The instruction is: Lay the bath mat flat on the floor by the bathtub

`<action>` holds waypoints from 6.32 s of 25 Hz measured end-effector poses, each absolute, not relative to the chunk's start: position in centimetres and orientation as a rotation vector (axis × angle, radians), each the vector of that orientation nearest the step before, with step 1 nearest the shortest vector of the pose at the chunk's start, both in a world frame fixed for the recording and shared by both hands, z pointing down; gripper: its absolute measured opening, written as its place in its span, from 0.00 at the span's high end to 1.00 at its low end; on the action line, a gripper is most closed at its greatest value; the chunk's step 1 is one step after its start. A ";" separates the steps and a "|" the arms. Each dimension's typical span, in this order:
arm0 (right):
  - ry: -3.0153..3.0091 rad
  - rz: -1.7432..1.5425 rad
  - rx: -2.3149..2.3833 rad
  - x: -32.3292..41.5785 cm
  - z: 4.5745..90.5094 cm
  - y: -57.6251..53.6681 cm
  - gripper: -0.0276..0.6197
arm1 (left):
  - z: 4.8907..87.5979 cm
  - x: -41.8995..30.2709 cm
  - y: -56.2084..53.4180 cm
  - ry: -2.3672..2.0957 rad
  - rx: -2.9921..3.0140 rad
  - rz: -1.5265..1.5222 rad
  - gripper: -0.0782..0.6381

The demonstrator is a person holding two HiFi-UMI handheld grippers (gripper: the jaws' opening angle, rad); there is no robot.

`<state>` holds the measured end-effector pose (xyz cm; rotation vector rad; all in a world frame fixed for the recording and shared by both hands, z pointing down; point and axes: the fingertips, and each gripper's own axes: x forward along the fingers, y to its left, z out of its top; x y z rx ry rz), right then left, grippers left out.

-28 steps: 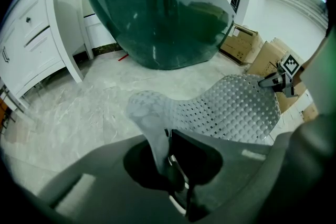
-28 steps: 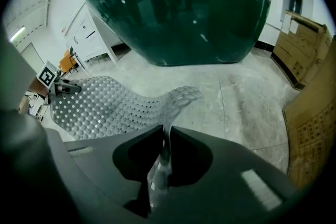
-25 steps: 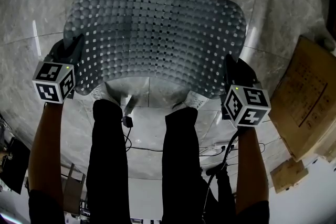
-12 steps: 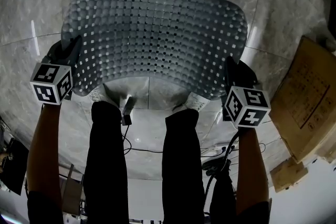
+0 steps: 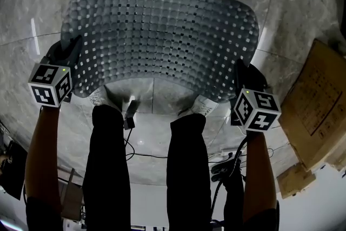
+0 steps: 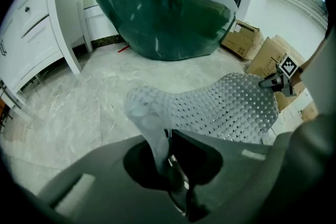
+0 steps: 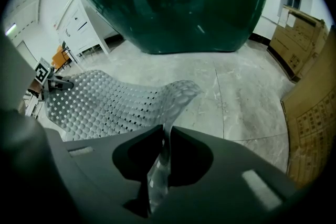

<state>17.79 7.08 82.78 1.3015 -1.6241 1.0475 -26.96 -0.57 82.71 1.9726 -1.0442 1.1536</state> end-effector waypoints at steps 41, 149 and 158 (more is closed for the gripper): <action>-1.479 0.990 1.317 21.6 91.1 8.4 0.87 | 89.7 -29.9 -0.3 -1.084 1.891 1.246 0.85; -1.869 1.012 1.611 13.0 61.0 3.2 0.92 | 61.5 -20.8 -2.2 -1.226 2.111 0.975 0.89; -1.930 0.927 1.660 11.2 55.4 2.5 0.92 | 55.8 -21.1 -2.0 -1.281 2.184 0.948 0.89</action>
